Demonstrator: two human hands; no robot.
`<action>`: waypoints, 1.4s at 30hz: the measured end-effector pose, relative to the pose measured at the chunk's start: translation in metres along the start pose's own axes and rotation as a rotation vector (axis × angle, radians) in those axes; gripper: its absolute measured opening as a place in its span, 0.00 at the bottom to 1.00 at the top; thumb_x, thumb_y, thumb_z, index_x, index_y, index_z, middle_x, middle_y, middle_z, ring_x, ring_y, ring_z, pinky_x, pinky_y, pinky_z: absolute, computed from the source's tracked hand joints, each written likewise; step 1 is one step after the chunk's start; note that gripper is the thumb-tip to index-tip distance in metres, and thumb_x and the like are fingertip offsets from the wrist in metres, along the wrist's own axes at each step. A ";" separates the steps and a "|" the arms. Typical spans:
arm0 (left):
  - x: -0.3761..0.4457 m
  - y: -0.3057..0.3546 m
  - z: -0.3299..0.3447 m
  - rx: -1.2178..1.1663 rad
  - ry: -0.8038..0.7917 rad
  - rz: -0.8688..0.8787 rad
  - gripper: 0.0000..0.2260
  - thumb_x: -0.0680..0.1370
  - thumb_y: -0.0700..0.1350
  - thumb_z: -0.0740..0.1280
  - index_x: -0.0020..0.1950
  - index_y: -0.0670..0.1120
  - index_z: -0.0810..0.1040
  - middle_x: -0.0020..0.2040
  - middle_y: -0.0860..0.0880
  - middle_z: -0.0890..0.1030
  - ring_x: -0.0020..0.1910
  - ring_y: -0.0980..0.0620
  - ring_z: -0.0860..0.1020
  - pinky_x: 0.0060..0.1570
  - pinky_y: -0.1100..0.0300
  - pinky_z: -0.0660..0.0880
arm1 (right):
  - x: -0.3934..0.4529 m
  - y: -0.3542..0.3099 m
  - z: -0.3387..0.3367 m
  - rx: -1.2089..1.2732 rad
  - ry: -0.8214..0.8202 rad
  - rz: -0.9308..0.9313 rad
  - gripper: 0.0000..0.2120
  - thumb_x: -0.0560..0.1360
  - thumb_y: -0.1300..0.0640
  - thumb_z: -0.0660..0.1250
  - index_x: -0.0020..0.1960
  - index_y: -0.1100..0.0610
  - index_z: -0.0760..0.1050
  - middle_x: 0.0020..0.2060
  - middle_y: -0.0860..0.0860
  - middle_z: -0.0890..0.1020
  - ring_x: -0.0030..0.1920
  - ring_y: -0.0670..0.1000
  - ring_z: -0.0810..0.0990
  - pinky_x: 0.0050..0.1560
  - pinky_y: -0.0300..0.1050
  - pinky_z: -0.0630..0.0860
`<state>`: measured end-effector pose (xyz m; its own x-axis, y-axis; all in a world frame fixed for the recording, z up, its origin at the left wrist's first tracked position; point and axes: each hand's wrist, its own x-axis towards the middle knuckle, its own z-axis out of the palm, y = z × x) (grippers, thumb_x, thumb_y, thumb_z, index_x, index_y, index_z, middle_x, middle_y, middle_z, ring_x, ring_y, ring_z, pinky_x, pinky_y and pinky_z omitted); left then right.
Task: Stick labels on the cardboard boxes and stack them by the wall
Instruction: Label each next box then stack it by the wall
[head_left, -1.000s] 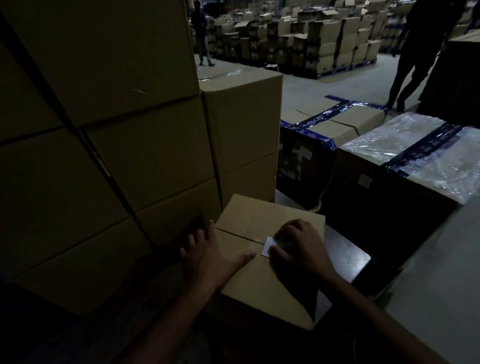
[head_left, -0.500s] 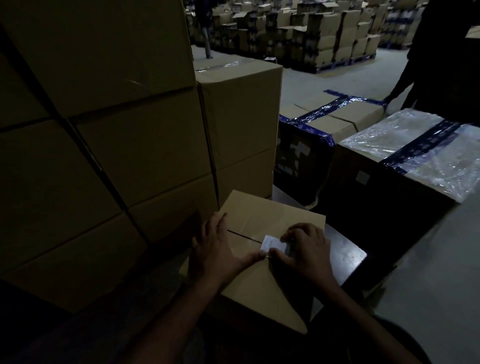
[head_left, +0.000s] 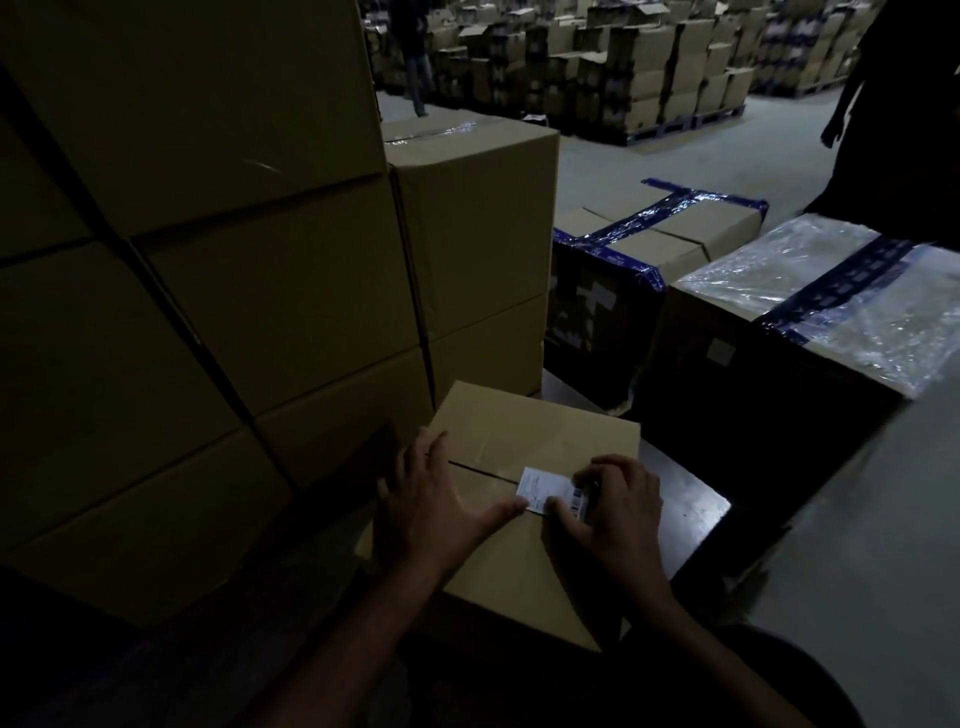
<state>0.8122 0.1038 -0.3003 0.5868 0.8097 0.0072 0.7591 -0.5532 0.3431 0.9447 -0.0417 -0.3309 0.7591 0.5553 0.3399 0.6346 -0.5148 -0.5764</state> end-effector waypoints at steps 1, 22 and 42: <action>-0.003 -0.001 0.001 0.011 0.011 -0.024 0.58 0.58 0.84 0.53 0.80 0.51 0.54 0.80 0.50 0.50 0.78 0.47 0.52 0.74 0.42 0.56 | 0.006 0.000 0.000 0.014 -0.035 -0.010 0.18 0.65 0.44 0.72 0.49 0.52 0.74 0.54 0.50 0.73 0.58 0.51 0.68 0.54 0.41 0.59; -0.014 -0.012 0.006 0.124 0.062 -0.033 0.61 0.54 0.85 0.37 0.79 0.53 0.55 0.81 0.50 0.52 0.80 0.49 0.44 0.76 0.39 0.46 | 0.034 0.001 0.004 -0.010 -0.260 -0.005 0.20 0.64 0.38 0.71 0.46 0.48 0.68 0.49 0.49 0.69 0.57 0.51 0.63 0.46 0.38 0.54; -0.014 -0.013 0.003 0.120 0.045 -0.002 0.63 0.53 0.87 0.35 0.80 0.52 0.55 0.81 0.49 0.50 0.80 0.48 0.45 0.76 0.41 0.48 | 0.019 -0.021 0.000 0.457 -0.233 0.234 0.20 0.65 0.33 0.63 0.38 0.49 0.79 0.35 0.45 0.83 0.37 0.43 0.82 0.53 0.60 0.77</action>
<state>0.7952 0.0989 -0.3078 0.5740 0.8174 0.0496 0.7901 -0.5687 0.2286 0.9461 -0.0201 -0.3120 0.7871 0.6165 0.0210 0.2866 -0.3353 -0.8975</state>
